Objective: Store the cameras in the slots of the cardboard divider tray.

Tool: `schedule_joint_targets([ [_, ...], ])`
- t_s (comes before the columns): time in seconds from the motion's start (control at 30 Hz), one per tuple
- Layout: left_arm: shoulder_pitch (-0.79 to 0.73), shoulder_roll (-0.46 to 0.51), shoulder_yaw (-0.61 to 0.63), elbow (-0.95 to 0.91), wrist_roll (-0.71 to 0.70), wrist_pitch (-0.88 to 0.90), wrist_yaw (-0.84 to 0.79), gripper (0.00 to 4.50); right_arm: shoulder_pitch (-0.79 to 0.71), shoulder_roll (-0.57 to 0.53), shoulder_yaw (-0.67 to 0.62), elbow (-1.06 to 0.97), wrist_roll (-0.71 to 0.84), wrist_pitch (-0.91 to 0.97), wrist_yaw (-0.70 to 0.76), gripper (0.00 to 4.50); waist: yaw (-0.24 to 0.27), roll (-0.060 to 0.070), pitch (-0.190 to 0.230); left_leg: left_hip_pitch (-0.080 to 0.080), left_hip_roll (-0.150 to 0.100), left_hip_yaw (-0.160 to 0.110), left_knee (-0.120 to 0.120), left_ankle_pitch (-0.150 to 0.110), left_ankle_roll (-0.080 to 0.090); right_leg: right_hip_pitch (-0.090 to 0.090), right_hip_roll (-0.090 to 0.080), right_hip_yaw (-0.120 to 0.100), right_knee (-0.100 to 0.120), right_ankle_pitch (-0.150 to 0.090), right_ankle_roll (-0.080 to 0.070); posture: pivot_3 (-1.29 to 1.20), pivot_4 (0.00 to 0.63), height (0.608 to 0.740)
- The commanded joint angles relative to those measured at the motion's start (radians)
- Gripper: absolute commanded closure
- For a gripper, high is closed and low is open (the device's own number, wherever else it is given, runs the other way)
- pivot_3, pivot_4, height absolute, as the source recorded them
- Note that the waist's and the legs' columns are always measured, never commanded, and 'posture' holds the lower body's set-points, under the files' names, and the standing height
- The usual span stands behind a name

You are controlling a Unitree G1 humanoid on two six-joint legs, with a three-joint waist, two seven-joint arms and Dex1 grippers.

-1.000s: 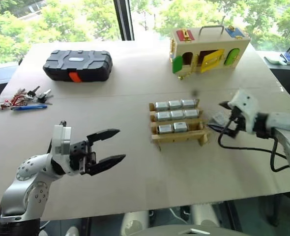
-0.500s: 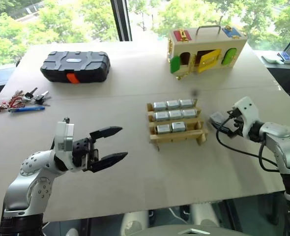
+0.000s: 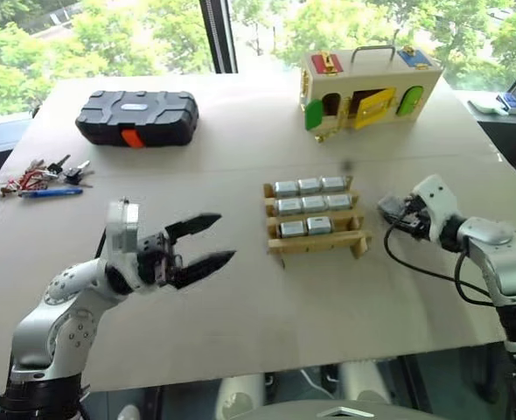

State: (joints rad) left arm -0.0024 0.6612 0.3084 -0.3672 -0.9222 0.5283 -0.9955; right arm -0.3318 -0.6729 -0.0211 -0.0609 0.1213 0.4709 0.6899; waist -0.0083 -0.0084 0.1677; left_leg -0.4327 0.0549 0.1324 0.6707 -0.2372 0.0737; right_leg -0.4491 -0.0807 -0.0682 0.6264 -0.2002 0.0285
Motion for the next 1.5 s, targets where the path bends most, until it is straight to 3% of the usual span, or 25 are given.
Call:
schedule_joint_targets([
  [0.03,-0.088,0.02,0.006,-0.095,-0.159,0.185,0.242,0.0,-0.035,-0.056,-0.025,-0.193,-0.049,-0.13,-0.012,2.6,-0.003,0.0,0.0,0.0,0.0,0.0,0.0,0.003,0.002,0.0,0.0,0.0,0.0,0.001,0.003,0.0,0.15,0.74],
  [0.13,-0.241,0.052,-0.025,-0.059,-0.33,0.358,0.391,0.0,-0.091,-0.045,0.025,-0.333,-0.064,-0.141,-0.015,2.6,-0.005,-0.001,0.0,0.002,0.001,-0.001,0.0,0.003,0.001,0.001,0.002,0.001,0.001,0.0,0.007,0.0,0.15,0.74],
  [0.27,-0.432,-0.012,-0.064,0.034,-0.443,0.431,0.553,0.0,-0.163,0.013,0.138,-0.408,-0.105,-0.141,-0.013,2.6,-0.003,-0.002,0.0,0.003,0.002,-0.002,0.0,0.006,-0.003,0.002,0.005,0.0,0.003,0.0,0.008,0.0,0.15,0.74],
  [0.47,-0.574,-0.089,-0.139,0.117,-0.414,0.475,0.626,0.0,-0.252,0.084,0.265,-0.396,-0.159,-0.205,0.009,2.6,-0.002,-0.003,0.0,0.001,0.0,-0.002,0.0,0.007,-0.003,0.002,0.005,0.001,0.002,0.003,0.004,0.0,0.15,0.74],
  [0.8,-0.6,-0.116,-0.144,0.149,-0.367,0.486,0.584,0.0,-0.317,0.154,0.304,-0.372,-0.148,-0.246,0.048,2.6,-0.003,-0.004,0.0,0.002,0.0,-0.003,0.0,0.008,-0.005,0.002,0.006,0.001,0.002,0.003,0.004,0.0,0.15,0.74],
  [0.93,-0.601,-0.133,-0.132,0.16,-0.372,0.484,0.581,1.15,-0.318,0.166,0.311,-0.36,-0.143,-0.258,0.068,2.6,-0.002,-0.004,0.0,0.002,0.0,-0.003,0.0,0.008,-0.005,0.002,0.006,0.001,0.002,0.003,0.004,0.0,0.15,0.74],
  [1.07,-0.601,-0.127,-0.115,0.161,-0.4,0.505,0.583,3.14,-0.312,0.172,0.298,-0.353,-0.119,-0.255,0.09,2.6,-0.003,-0.004,0.0,0.002,0.0,-0.003,0.001,0.008,-0.005,0.002,0.006,0.001,0.003,0.003,0.004,0.0,0.15,0.74],
  [1.1,-0.599,-0.126,-0.112,0.157,-0.402,0.507,0.584,3.67,-0.31,0.175,0.294,-0.354,-0.11,-0.249,0.095,1.8,-0.003,-0.004,0.0,0.002,0.0,-0.003,0.001,0.008,-0.005,0.002,0.006,0.001,0.003,0.003,0.004,0.0,0.15,0.74],
  [1.17,-0.598,-0.127,-0.109,0.154,-0.402,0.509,0.584,3.7,-0.306,0.177,0.285,-0.351,-0.101,-0.246,0.093,1.19,-0.003,-0.004,0.0,0.002,0.0,-0.003,0.001,0.008,-0.005,0.002,0.006,0.001,0.003,0.003,0.004,0.0,0.15,0.74],
  [1.23,-0.599,-0.128,-0.109,0.148,-0.389,0.502,0.579,3.7,-0.29,0.172,0.269,-0.349,-0.098,-0.249,0.083,0.21,-0.002,-0.004,0.0,0.002,0.0,-0.003,0.001,0.008,-0.005,0.002,0.006,0.001,0.003,0.003,0.004,0.0,0.15,0.74],
  [1.27,-0.6,-0.129,-0.112,0.144,-0.379,0.496,0.573,3.7,-0.276,0.169,0.255,-0.353,-0.099,-0.244,0.068,0.0,-0.001,-0.004,0.0,0.002,0.0,-0.003,0.001,0.008,-0.005,0.002,0.006,0.001,0.003,0.003,0.004,0.0,0.15,0.74],
  [1.43,-0.615,-0.131,-0.151,0.126,-0.28,0.45,0.531,3.7,-0.175,0.149,0.126,-0.415,-0.009,-0.135,0.045,0.0,0.006,-0.004,0.0,0.002,0.0,-0.003,0.001,0.008,-0.005,0.002,0.006,0.001,0.003,0.003,0.003,0.0,0.15,0.74],
  [1.5,-0.625,-0.132,-0.193,0.131,-0.197,0.406,0.481,3.7,-0.08,0.12,0.02,-0.459,0.081,-0.101,0.069,0.0,0.013,-0.004,0.0,0.001,0.0,-0.003,0.001,0.008,-0.005,0.002,0.006,0.0,0.003,0.003,0.003,0.0,0.15,0.74],
])
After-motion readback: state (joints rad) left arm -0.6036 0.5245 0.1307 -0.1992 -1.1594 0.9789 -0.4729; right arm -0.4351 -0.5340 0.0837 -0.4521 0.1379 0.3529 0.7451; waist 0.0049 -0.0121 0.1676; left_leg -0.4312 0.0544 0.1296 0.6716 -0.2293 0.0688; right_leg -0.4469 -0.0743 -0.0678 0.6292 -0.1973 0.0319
